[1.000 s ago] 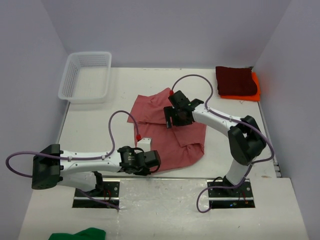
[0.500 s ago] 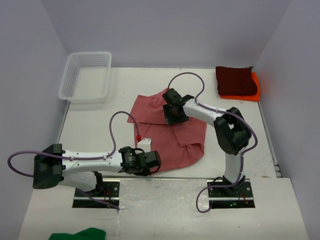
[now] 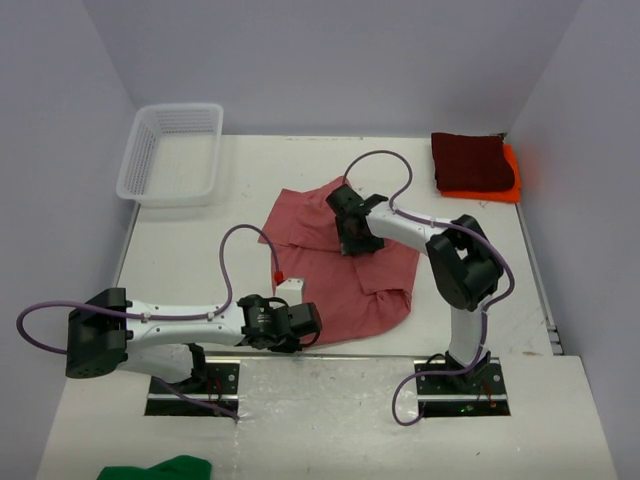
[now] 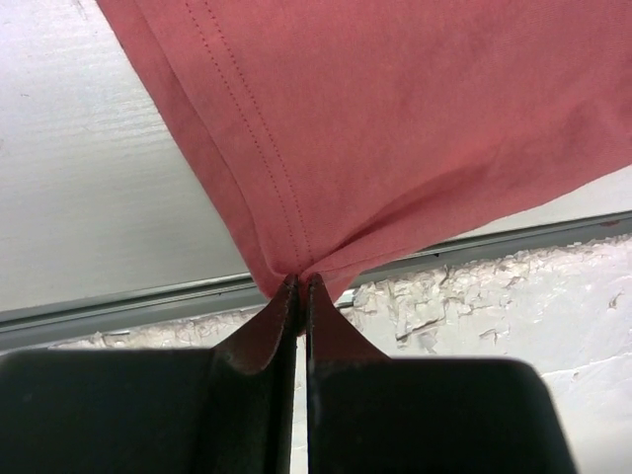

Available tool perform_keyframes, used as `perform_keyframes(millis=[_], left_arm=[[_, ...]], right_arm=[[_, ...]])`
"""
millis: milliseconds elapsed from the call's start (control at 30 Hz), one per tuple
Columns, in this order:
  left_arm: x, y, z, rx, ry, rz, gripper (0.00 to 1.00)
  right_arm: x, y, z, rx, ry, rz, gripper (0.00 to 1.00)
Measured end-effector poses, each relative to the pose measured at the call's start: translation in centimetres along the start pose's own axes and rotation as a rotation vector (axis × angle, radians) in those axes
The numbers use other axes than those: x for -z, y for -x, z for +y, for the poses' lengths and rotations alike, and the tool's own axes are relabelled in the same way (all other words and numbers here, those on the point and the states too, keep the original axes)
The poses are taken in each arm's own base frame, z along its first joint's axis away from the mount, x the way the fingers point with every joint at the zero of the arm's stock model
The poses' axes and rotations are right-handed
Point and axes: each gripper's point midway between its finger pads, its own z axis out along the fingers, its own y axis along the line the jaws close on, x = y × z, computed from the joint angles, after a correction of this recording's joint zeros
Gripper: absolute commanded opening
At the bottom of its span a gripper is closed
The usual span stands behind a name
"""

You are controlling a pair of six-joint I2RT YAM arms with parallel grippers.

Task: Fold and stack the t-shirts
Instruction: Flatten out the tshirt

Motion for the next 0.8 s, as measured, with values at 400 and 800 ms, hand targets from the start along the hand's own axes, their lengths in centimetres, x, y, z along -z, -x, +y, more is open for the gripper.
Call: perform_keyframes(millis=[400,800], left_arm=[[-0.3,-0.2,-0.2,0.007,-0.016,0.008,0.00],[-0.5,-0.4,-0.4,0.002,-0.025,0.017,0.00]], right_arm=[[1.2,-2.0,0.0,0.017,-0.023,0.000,0.38],[2.2,-1.8,-0.7,0.009,-0.055,-0.031,0.19]])
